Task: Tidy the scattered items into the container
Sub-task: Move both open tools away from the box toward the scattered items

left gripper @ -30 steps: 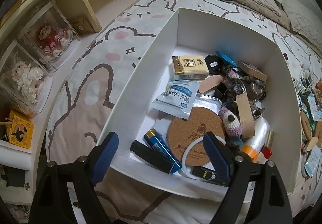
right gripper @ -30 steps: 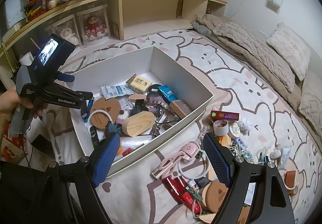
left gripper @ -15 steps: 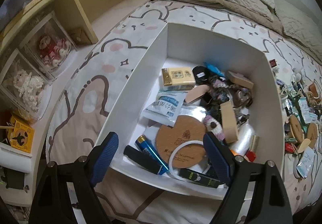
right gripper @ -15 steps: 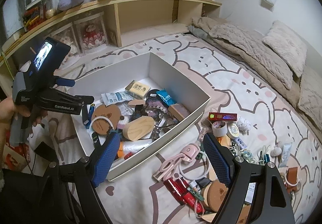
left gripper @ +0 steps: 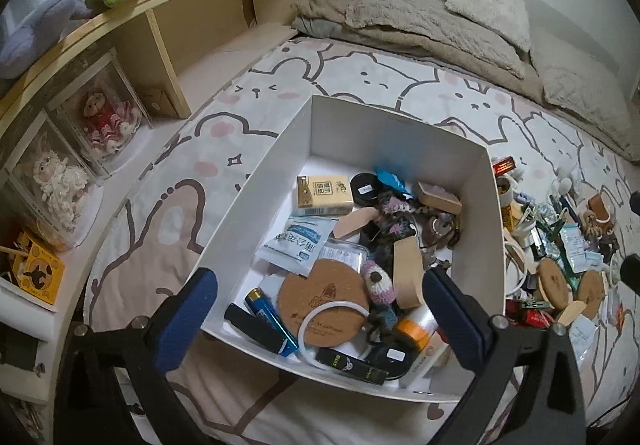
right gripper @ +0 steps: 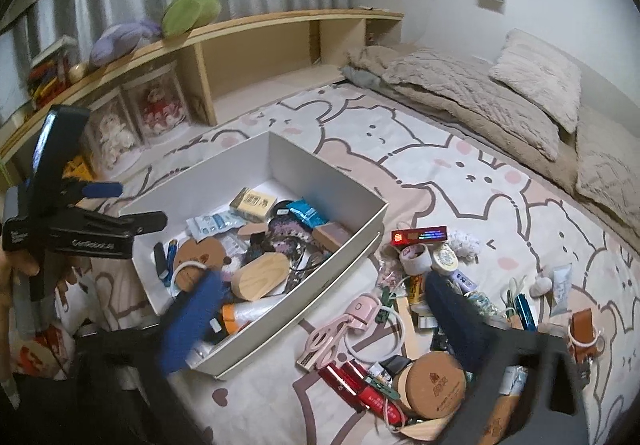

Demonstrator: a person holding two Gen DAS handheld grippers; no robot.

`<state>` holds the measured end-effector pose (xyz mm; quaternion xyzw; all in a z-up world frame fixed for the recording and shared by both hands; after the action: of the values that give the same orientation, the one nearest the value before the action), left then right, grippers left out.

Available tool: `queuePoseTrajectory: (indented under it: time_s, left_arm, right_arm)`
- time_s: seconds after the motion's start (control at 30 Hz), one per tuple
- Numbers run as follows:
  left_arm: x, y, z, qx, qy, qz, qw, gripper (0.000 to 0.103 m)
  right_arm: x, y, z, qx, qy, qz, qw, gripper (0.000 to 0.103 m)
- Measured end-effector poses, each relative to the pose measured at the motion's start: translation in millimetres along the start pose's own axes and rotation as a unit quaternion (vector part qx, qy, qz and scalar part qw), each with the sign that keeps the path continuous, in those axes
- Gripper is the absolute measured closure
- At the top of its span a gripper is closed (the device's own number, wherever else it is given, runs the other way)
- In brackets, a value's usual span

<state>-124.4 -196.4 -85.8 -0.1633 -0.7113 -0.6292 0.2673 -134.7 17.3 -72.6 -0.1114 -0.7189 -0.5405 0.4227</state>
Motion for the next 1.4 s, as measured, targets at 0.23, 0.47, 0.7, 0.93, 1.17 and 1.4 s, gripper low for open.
queuePoseTrajectory:
  time_s: [0.23,0.47,0.7,0.93,1.17,1.4]
  left_arm:
    - [-0.4,9.3,3.1,-0.008,0.011,0.009,0.9999,0.0]
    - [1.4,23.4,9.2,-0.023,0.016,0.021,0.9994,0.0]
    - [5.7,37.0,25.4,-0.037,0.005,0.036,0.9987,0.0]
    - [13.8,49.8,42.8,-0.05,-0.002,0.054,0.9973,0.0]
    - [21.2,66.8,60.6,-0.071,-0.01,0.079,0.9942,0.0]
    - [26.4,75.9,82.7,-0.084,-0.024,0.092,0.9919,0.0]
  right_arm:
    - [1.4,4.8,13.7,0.002,-0.046,0.01,0.999,0.0]
    - [-1.9,8.8,23.0,-0.004,-0.057,0.01,0.998,0.0]
    - [-2.6,18.3,30.7,-0.015,-0.059,0.018,0.998,0.0]
    - [-4.3,33.6,46.1,-0.034,-0.068,0.032,0.997,0.0]
    - [-8.7,52.5,66.0,-0.058,-0.082,0.049,0.994,0.0]
    - [-19.6,69.6,87.9,-0.086,-0.09,0.056,0.991,0.0]
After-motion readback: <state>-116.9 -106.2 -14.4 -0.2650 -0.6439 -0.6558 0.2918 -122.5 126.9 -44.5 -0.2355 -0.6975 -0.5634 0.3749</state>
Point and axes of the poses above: each gripper's, at about its wrist camera, not at the fingertips, and y roughly against the way its jaws point, z to its right, x to its top, the point moved 2 cm from there along -y, roughly the way its jaws point, and after that the axes turned 1 degree about -y, right-handed, at the moved point
